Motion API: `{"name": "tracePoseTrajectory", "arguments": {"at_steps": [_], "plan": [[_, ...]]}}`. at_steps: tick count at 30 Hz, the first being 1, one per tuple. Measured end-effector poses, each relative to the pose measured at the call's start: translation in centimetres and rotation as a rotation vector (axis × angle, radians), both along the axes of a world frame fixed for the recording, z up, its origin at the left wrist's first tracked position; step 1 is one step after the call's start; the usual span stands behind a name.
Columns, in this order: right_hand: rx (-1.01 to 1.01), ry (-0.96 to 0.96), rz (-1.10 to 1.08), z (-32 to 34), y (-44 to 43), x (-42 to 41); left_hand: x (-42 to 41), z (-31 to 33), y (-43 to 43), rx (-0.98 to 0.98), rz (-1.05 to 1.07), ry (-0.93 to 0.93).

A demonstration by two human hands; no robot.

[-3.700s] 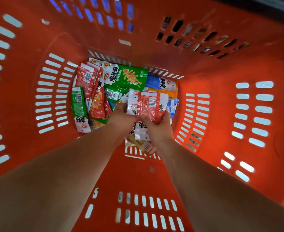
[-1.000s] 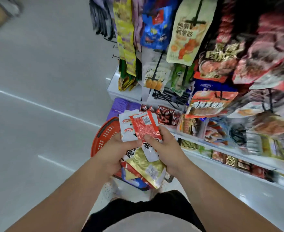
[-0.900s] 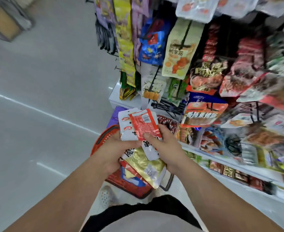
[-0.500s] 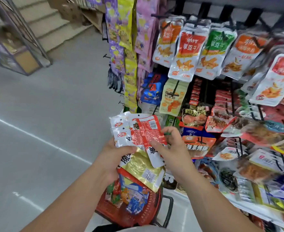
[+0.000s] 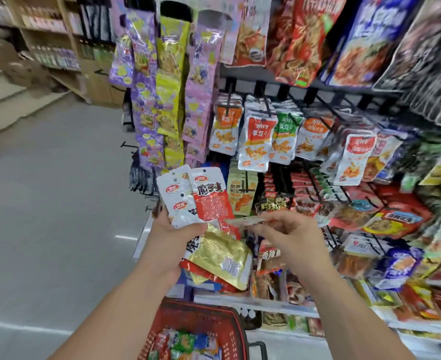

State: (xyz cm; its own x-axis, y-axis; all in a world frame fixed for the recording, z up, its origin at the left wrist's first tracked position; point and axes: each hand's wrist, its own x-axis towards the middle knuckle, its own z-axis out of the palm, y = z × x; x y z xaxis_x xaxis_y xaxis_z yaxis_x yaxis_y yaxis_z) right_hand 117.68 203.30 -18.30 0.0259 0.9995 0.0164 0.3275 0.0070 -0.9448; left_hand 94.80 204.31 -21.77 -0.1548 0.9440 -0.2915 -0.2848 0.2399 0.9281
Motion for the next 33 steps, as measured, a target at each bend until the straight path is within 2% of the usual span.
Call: {"name": "tracePoseTrajectory", "arguments": {"at_steps": [8, 14, 21, 26, 33], "plan": [[0.227, -0.095, -0.203, 8.1, -0.4, 1.9, 0.6, 7.7, 0.3, 0.176, -0.093, -0.076], [0.322, 0.137, -0.071, 14.5, 2.4, 4.6, 2.3, 16.1, 0.8, 0.342, -0.004, -0.160], [0.503, 0.185, -0.045, 24.2, 6.0, 8.6, 6.2, 24.9, 3.0, 0.585, 0.051, -0.143], [0.707, 0.155, -0.162, 31.2, 10.6, 12.6, 10.2, 30.4, 5.9, 0.758, 0.064, -0.071], [0.834, 0.158, -0.382, 40.2, 16.5, 17.6, 14.7, 36.1, 10.6, 0.891, 0.008, -0.002]]}}
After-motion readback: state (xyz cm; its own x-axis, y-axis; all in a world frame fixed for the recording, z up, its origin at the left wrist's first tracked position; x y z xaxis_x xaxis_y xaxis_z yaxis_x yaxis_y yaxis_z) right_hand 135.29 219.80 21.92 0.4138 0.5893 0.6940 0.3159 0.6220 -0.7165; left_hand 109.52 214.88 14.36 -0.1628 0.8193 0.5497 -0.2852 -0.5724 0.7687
